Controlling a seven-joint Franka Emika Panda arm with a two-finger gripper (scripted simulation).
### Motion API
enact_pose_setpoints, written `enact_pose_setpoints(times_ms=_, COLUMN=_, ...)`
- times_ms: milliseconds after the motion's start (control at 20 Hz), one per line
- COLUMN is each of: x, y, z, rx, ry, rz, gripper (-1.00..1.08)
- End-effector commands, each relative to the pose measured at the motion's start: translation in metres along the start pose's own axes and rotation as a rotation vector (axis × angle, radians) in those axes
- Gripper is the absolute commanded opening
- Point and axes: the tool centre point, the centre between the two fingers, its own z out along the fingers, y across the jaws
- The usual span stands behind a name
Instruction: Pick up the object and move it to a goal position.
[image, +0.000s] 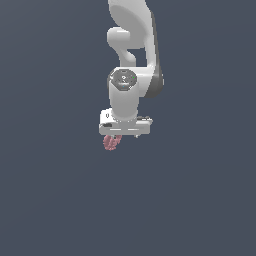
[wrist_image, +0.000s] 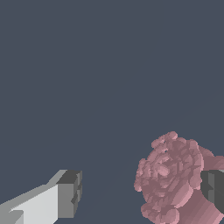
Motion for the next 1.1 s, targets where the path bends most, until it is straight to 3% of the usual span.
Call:
enact_pose_setpoints(times_ms=0, x=0.0, y=0.0, z=0.0, rx=0.0, ry=0.0, rz=0.0, gripper=1.0)
enact_pose_setpoints(times_ms=600, x=0.008, y=-0.006, z=-0.016, rx=0.021, ry=0.039, rz=-0.016, gripper=1.0)
enact_pose_setpoints(times_ms=1050, x=-0.002, y=0.009, z=-0.011, rx=0.02, ry=0.043, rz=0.1, gripper=1.0)
